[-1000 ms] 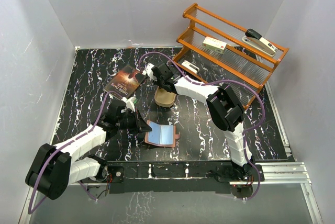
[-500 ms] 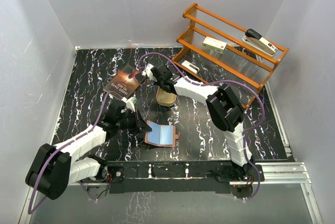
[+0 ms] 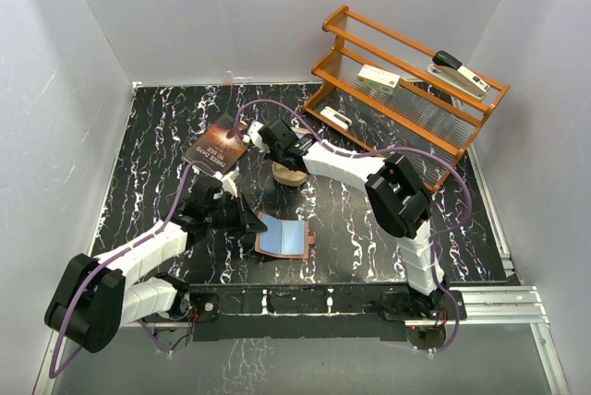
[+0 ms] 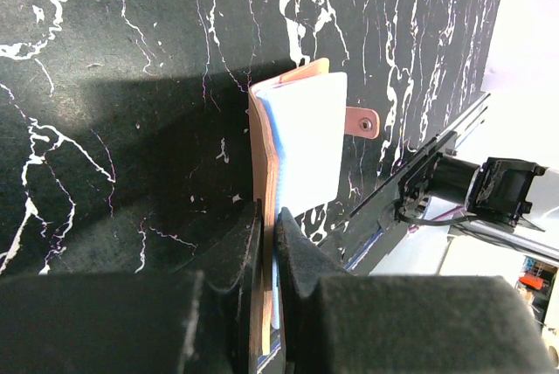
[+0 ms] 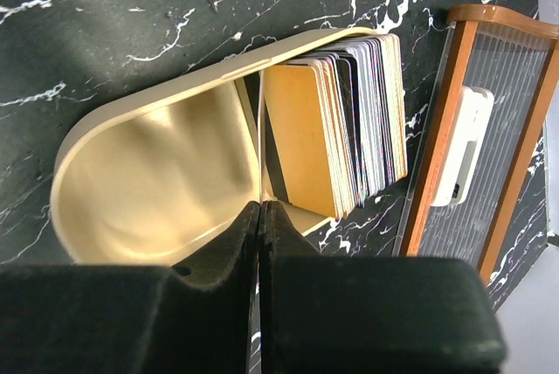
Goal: Put the credit cards into the card holder
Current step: Pick up the credit card from the storage box, then insert the credit card into the card holder.
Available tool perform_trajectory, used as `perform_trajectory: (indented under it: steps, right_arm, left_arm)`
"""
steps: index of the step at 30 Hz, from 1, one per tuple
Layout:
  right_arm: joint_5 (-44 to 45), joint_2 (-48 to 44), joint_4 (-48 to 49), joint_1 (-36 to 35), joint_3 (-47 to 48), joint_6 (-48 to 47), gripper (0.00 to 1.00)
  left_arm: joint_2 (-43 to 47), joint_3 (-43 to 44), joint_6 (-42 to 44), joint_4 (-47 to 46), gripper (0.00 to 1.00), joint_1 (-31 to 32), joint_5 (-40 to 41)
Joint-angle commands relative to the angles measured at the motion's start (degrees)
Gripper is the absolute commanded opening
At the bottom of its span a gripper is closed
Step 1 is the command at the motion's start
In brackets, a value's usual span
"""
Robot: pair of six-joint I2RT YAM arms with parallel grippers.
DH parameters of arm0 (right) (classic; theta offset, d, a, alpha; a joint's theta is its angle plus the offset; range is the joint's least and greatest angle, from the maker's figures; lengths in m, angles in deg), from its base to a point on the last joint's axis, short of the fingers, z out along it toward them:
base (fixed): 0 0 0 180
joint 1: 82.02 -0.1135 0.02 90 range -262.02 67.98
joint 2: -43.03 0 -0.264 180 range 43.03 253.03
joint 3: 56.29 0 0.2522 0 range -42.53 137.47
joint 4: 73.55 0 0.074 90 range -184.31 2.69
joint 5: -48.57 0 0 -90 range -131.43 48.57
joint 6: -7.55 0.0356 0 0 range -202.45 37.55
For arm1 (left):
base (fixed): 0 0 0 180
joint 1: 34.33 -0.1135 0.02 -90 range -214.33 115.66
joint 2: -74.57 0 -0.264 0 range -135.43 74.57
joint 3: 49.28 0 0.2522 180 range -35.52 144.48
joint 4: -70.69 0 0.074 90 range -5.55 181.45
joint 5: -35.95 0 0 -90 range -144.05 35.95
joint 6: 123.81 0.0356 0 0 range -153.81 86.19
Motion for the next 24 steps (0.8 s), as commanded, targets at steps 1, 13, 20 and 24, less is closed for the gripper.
perform_trajectory:
  steps: [1, 13, 20, 24]
  right_arm:
    - [-1.75, -6.42, 0.67, -0.57, -0.73, 2.43, 0.0]
    - [-5.92, -11.65, -3.51, -0.58, 0.09, 13.12, 0.0]
    - [-6.51, -16.7, -9.99, -0.58, -0.55, 27.89, 0.0]
    - [-12.9, -22.93, -11.41, -0.58, -5.14, 37.5, 0.0]
  left_arm:
    - [0.94, 0.31, -1.17, -0.41, 0.0, 0.17, -0.63]
    - [-1.51, 0.52, -3.84, -3.99, 0.0, 0.16, -0.12]
    - [-3.65, 0.25, -5.47, -6.6, 0.0, 0.17, 1.35]
    - [-5.02, -0.08, -6.89, -8.74, 0.01, 0.17, 0.94]
